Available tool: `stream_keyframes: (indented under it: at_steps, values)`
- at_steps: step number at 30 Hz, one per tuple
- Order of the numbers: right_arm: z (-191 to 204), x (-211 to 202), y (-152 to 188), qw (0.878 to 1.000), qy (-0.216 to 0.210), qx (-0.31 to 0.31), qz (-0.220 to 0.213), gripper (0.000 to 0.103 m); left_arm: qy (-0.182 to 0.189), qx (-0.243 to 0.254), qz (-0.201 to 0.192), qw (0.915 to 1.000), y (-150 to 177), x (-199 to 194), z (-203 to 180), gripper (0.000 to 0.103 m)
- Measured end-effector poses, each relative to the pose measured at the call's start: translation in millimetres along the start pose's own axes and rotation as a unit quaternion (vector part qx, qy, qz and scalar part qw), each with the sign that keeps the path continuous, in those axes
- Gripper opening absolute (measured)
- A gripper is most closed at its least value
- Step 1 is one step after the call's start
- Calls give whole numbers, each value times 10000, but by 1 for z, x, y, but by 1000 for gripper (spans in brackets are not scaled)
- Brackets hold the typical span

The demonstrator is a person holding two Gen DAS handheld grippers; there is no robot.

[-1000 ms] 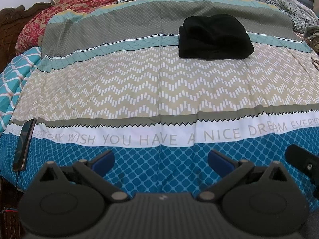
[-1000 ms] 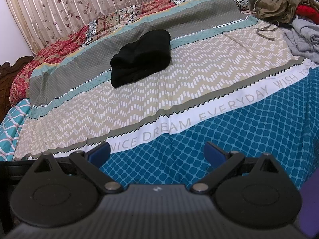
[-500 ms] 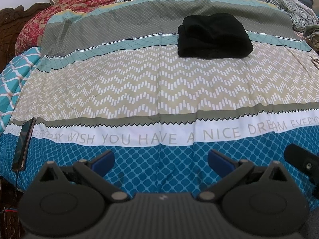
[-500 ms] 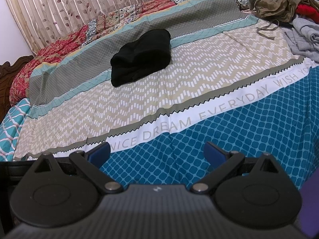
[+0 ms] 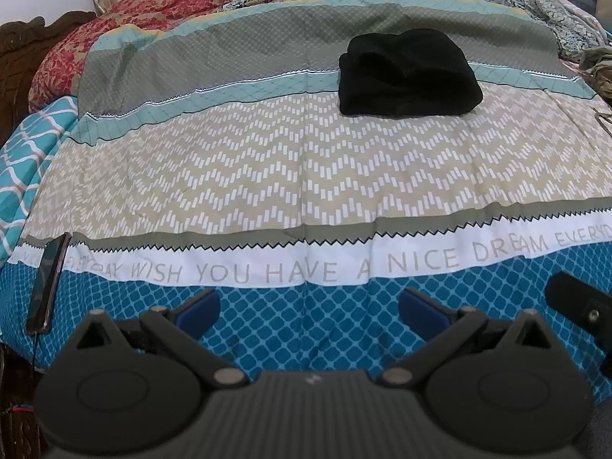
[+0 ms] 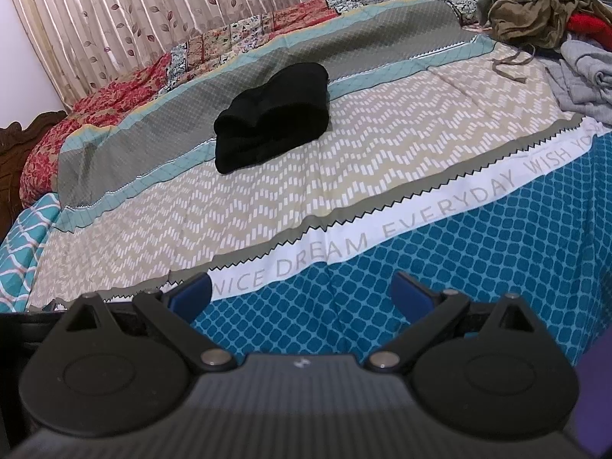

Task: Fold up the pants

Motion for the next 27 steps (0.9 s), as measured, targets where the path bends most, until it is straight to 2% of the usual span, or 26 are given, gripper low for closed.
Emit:
stream_keyframes:
  at_steps: [27]
  values:
    - [0,1,0,10000,-2,10,20,101,3,39,9,10000,-1,1,-2,103]
Point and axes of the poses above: each gripper's, at about its wrist camera, not at the fingertips, and x roughly the way its jaws point, z to its left, y to its underside, the point moved 9 cm from there along x, roughly the way its jaws point, and after that the axes turned 11 degrees about z, right-handed, at the moved point
